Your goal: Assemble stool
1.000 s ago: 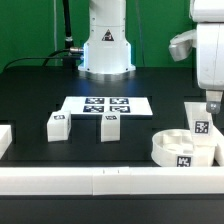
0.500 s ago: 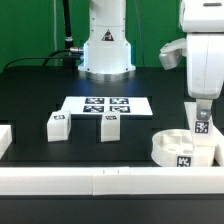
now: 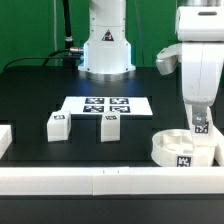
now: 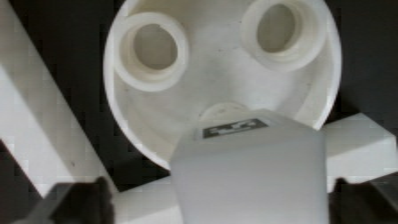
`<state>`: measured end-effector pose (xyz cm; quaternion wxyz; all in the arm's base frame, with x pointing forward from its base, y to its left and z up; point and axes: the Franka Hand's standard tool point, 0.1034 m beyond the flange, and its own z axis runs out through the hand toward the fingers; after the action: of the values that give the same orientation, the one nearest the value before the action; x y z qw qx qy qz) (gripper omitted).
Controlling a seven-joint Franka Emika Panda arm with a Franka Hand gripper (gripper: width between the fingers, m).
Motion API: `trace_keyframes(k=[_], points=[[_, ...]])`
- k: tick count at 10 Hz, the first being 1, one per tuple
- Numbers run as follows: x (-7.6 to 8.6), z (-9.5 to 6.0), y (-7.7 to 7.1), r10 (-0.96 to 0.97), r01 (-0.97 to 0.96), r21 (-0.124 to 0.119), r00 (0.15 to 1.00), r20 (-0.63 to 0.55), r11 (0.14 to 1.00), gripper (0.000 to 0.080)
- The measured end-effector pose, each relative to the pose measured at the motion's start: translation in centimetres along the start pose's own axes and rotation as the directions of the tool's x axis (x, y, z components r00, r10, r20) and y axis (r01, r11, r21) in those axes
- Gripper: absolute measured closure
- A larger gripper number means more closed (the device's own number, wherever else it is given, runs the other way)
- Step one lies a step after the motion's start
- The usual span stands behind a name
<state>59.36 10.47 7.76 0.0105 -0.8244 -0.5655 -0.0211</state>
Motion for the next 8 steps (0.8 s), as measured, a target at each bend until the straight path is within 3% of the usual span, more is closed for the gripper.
trace_keyframes(k=[1, 2, 3, 6, 8], points=[[0.01, 0.18, -0.10, 0.000, 0.000, 0.003, 1.000, 0.001, 1.000, 0.0277], [-0.01, 0.31, -0.13, 0.000, 0.000, 0.005, 1.000, 0.002, 1.000, 0.0435], [0.01, 0.30, -0.08, 0.000, 0.000, 0.005, 1.000, 0.002, 1.000, 0.0465], [-0.03, 0.30, -0.06, 0.031, -0.031, 0.005, 1.000, 0.001, 0.999, 0.0465], [0.14, 0.34, -0.31, 0.259, -0.259, 0.016, 0.966, 0.004, 0.966, 0.0465]])
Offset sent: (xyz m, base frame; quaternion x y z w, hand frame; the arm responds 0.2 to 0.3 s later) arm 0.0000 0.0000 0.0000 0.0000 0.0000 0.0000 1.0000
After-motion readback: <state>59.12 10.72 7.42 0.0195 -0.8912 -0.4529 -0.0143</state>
